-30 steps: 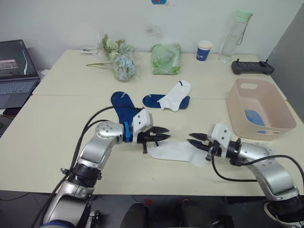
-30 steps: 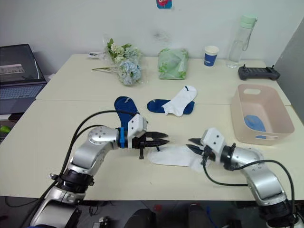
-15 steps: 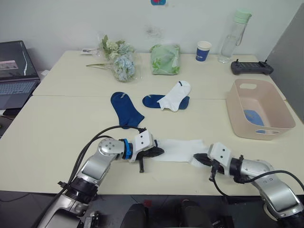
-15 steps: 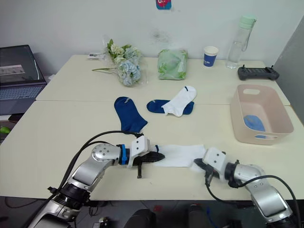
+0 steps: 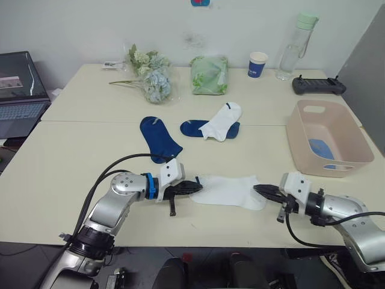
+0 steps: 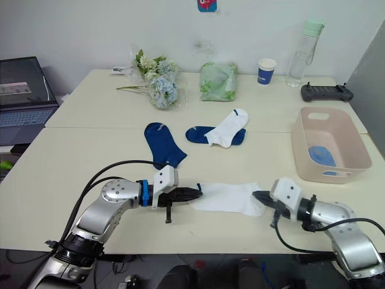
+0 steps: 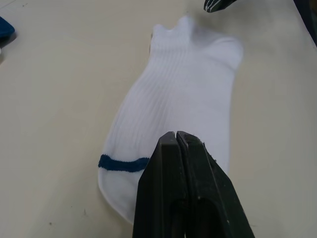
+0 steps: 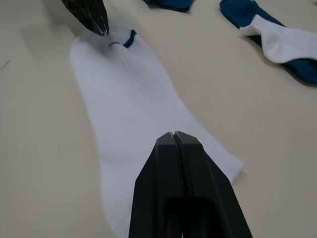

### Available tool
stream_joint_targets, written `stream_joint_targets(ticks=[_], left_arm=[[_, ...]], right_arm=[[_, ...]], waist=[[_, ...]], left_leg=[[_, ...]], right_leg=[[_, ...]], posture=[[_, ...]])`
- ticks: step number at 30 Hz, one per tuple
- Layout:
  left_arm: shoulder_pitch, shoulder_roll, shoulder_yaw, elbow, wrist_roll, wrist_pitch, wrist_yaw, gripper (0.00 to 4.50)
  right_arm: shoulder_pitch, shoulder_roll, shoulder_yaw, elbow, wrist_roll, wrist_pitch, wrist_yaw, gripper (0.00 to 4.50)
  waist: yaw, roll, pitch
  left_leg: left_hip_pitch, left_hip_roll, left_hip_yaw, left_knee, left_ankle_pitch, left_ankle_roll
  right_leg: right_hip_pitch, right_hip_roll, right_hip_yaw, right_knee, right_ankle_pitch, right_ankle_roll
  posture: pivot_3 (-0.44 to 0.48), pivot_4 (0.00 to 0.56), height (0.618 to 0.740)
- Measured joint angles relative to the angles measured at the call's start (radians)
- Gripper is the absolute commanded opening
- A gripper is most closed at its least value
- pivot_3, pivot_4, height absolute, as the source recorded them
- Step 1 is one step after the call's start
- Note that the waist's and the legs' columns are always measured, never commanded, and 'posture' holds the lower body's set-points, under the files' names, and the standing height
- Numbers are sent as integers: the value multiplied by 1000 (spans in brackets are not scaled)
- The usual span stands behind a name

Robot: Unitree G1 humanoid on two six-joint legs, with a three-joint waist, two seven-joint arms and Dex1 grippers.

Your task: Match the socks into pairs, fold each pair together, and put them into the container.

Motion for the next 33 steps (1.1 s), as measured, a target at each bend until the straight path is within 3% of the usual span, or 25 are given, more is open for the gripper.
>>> stream_joint_targets(ticks=[7, 14, 17, 21, 28, 29, 33], left_arm=[[43, 44, -6, 31, 63, -46, 35, 8], [62, 47, 64, 35, -11, -17, 38, 8], [78, 45, 146, 3, -81, 30, 61, 614], [75, 21, 261, 79, -87, 1, 153, 1927], [98, -34, 362, 192, -78, -69, 301, 4256], [112, -41, 366, 187, -78, -74, 309, 4461], [148, -56, 366, 158, -78, -74, 332, 4461]], right_arm=[[88, -44, 35, 21, -87, -21, -13, 6], [186, -40, -110, 19, -42, -68, -22, 6], [216, 16, -212, -37, 33, -47, -65, 629], [222, 78, -311, -65, 44, -42, -169, 2094], [213, 138, -306, -65, 31, -25, -251, 4495], [213, 139, -303, -66, 30, -25, -253, 4500], [210, 140, -291, -65, 21, -25, -255, 4500]], waist=[[2, 0, -1], [1, 1, -2], [1, 1, -2], [1, 2, -2], [2, 2, -2], [2, 2, -2], [2, 2, -2]], left_leg=[[1, -1, 1, 0, 0, 0], [1, 0, 0, 0, 0, 0], [0, 1, 0, 0, 0, 0], [1, 0, 0, 0, 0, 0], [0, 0, 0, -1, 0, 0], [0, 0, 0, -1, 0, 0], [0, 0, 0, -1, 0, 0]], right_leg=[[1, 0, 0, 0, 0, 0], [0, 0, 0, 0, 0, 0], [0, 0, 1, 0, 0, 0], [1, 0, 2, 0, 0, 0], [0, -1, 2, 0, 0, 0], [0, -1, 2, 0, 0, 0], [0, -1, 2, 0, 0, 0]], posture=[[0, 150, 740], [0, 150, 740], [0, 150, 740], [0, 150, 740], [0, 150, 740], [0, 150, 740], [0, 150, 740]])
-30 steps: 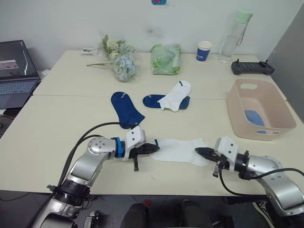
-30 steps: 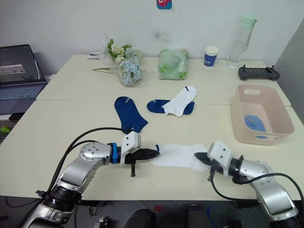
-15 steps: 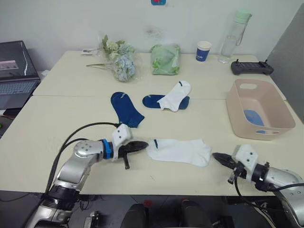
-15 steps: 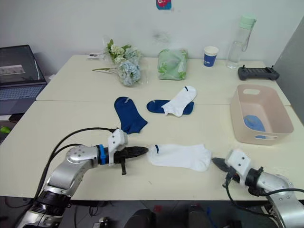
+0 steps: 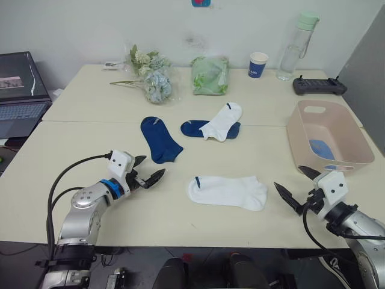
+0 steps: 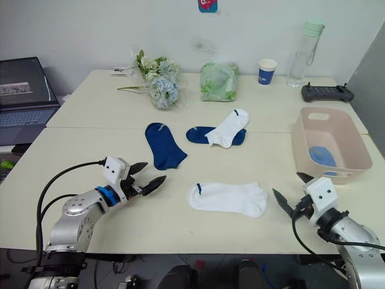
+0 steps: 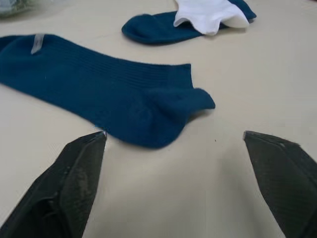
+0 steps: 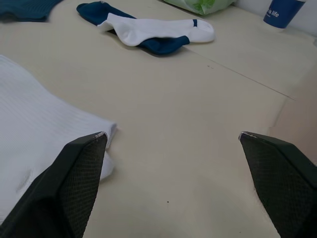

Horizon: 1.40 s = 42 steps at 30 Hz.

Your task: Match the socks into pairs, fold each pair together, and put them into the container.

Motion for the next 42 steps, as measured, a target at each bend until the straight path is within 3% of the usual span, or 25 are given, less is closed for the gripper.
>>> stream_joint_targets(ticks=[5, 10, 14, 17, 23, 29, 37, 42], left_arm=[[-39, -9, -30, -46, 5, 5, 10, 4461], [-226, -53, -165, -17, 95, -21, 8, 4461], [-392, -150, -279, 169, 206, -116, 31, 4461], [-542, -213, -352, 408, 319, -209, 89, 4461], [-730, -295, -410, 752, 456, -360, 204, 4461], [-813, -331, -424, 975, 523, -419, 277, 2570], [-857, -343, -408, 1060, 529, -454, 303, 26], [-865, -344, -380, 1063, 527, -456, 327, 26]], right_arm=[[-44, 7, 11, 2, -1, 9, -17, 4500], [-119, 36, 63, 2, -13, 36, -59, 4500], [-165, 54, 98, 2, -33, 62, -92, 4500], [-183, 58, 112, 2, -53, 70, -110, 4500], [-194, 75, 137, 1, -88, 88, -148, 4500], [-192, 84, 139, -27, -98, 110, -172, 4500], [-190, 89, 141, -55, -107, 136, -180, 4500], [-214, 96, 163, -55, -108, 149, -184, 4500]], waist=[[0, 0, 0], [1, 0, 0], [2, 0, 0], [2, 0, 0], [-4, 0, 0], [-3, -1, 0], [-2, -1, 0], [-3, -1, 0]], left_leg=[[0, 0, 0, 0, 0, 0], [0, -2, 1, 0, 0, 0], [0, -2, 2, 0, 0, 0], [0, -3, 2, 0, 0, 0], [-1, -2, 3, 0, 0, 0], [-1, -2, 3, 0, 0, 0], [-1, -3, 3, 0, 0, 0], [-1, -3, 2, 0, 0, -1]], right_leg=[[0, 0, 0, 0, 0, 0], [0, 1, -3, 0, 0, 0], [0, 2, -3, 0, 0, 0], [0, 4, -3, 0, 0, 0], [-2, 4, -3, 0, 0, 0], [-2, 4, -3, 0, 0, 0], [-2, 4, -3, 0, 0, 0], [-2, 4, -3, 0, 0, 0]], posture=[[0, 150, 740], [0, 150, 740], [0, 150, 740], [0, 150, 740], [0, 150, 740], [0, 150, 740], [0, 150, 740], [0, 150, 740]])
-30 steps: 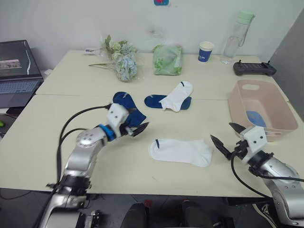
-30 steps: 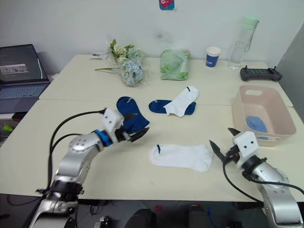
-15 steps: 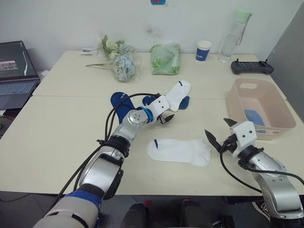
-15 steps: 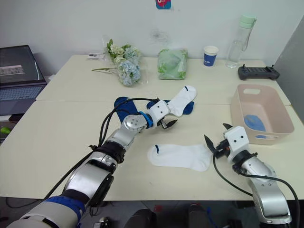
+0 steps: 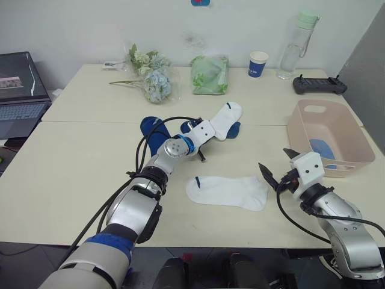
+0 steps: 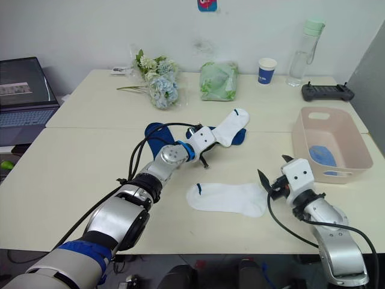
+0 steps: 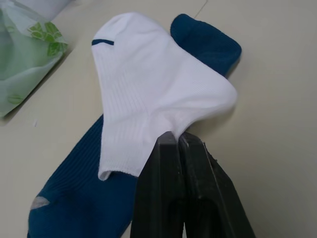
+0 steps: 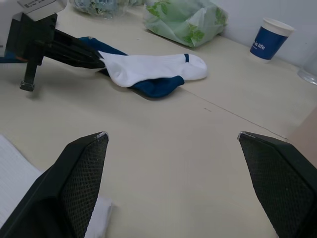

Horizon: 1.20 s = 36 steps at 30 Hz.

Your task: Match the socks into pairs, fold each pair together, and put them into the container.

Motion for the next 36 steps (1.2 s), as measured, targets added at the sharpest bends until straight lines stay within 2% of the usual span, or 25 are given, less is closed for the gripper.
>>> stream_joint_targets(ticks=[5, 7, 10, 13, 17, 22, 26, 36], left_arm=[[9, 7, 34, -33, -23, -45, -36, 26], [33, 18, 43, -110, -49, -63, -94, 26], [135, 68, 46, -322, -104, -44, -246, 26], [284, 141, 39, -577, -169, 62, -399, 26], [444, 247, 29, -909, -278, 286, -566, 26], [529, 352, 10, -1228, -399, 524, -699, 26], [566, 388, 9, -1324, -439, 610, -714, 26], [603, 389, -8, -1383, -460, 666, -698, 26]], right_arm=[[-20, 2, 18, 0, 0, 1, 0, 4500], [-35, 2, 20, 2, 0, 1, 0, 4500], [-43, 2, 23, 8, 3, 1, 12, 4500], [-47, -3, 23, 13, 14, 2, 27, 4500], [-44, -34, 15, 23, 22, 2, 64, 4500], [-42, -54, 13, 47, 24, -2, 100, 4500], [-44, -57, 12, 62, 24, -9, 117, 4500], [-35, -57, 11, 76, 22, -26, 141, 4500]], waist=[[1, 0, 0], [0, 0, 0], [-5, 0, 0], [-13, 1, 0], [-19, 1, 0], [-18, 1, 0], [-20, 1, 0], [-19, 1, 0]], left_leg=[[0, 0, 0, 0, 1, -2], [0, 0, 0, 0, 2, -4], [0, 1, 0, 0, 2, -4], [0, 2, 0, 0, 2, -4], [0, 2, -1, 0, 2, -3], [0, 1, -2, 0, 0, 0], [1, 2, -2, 0, 0, 0], [0, 2, -2, 0, 0, 0]], right_leg=[[0, 0, 0, 0, 0, 0], [0, 0, 0, 0, 0, 0], [0, 0, 1, 0, 0, 0], [0, -1, 1, 0, 0, 0], [0, -2, 2, 1, 0, 0], [1, -2, 3, 0, 0, 0], [1, -1, 4, 0, 0, 0], [1, -1, 4, 0, 0, 0]], posture=[[0, 150, 740], [0, 150, 740], [0, 150, 740], [0, 150, 740], [0, 150, 740], [0, 150, 740], [0, 150, 740], [0, 150, 740]])
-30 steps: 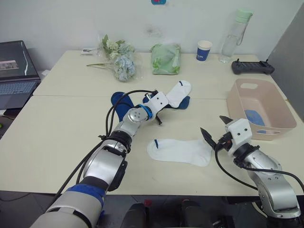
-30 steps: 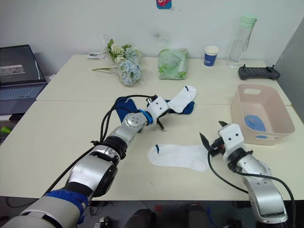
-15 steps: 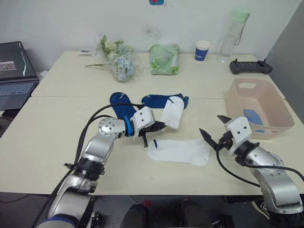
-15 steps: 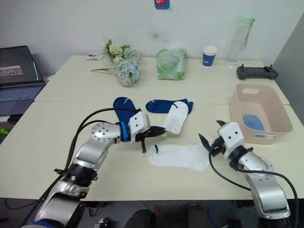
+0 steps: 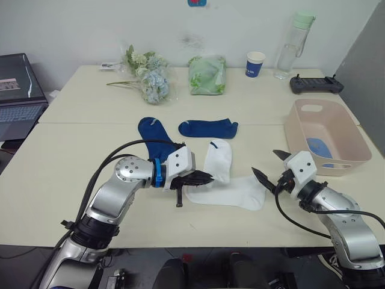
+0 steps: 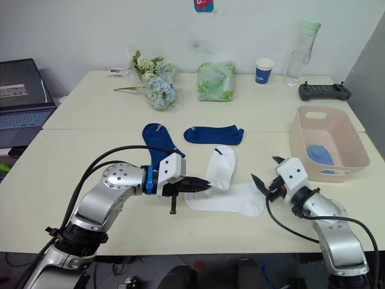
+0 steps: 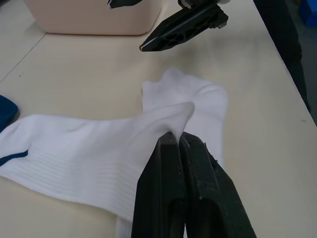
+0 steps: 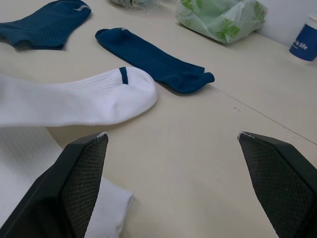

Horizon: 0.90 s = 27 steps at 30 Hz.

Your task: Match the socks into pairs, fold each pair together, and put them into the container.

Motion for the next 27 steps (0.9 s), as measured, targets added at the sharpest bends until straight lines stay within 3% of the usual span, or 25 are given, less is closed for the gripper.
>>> stream_joint_targets(ticks=[10, 13, 20, 24, 27], left_arm=[[-20, -95, 2, -59, -185, 228, 55, 26], [-20, -92, -24, -45, -180, 229, 54, 567], [-77, -94, -9, 23, -229, 276, 49, 2790], [-209, -128, 28, 314, -109, 100, 141, 4024], [-297, -191, 34, 590, -10, -56, 209, 4024]], right_arm=[[5, -26, -35, 1, -1, -17, 6, 4500], [7, -32, -42, 2, -1, -17, 6, 4500], [52, -45, -65, -8, 6, -12, 16, 4500], [124, -117, -67, -101, 102, 46, 117, 4500], [161, -202, 18, -165, 142, 79, 228, 4500]], waist=[[0, 0, 0], [-2, 0, 0], [0, 0, 0], [5, 0, 0], [7, 0, 0]], left_leg=[[0, 0, 0, 0, 0, 0], [1, 0, 0, 0, 0, 0], [0, -1, 0, 0, 0, 0], [1, -1, 0, 0, 0, 0], [0, -1, 1, 1, 0, 0]], right_leg=[[0, 0, 0, 0, 0, 0], [0, 0, 1, 0, 0, 0], [0, 0, 0, 0, 0, 0], [1, 2, -3, 0, 0, 0], [1, 2, -4, -1, 0, 0]], posture=[[0, 150, 740], [0, 150, 740], [0, 150, 740], [0, 150, 740], [0, 150, 740]])
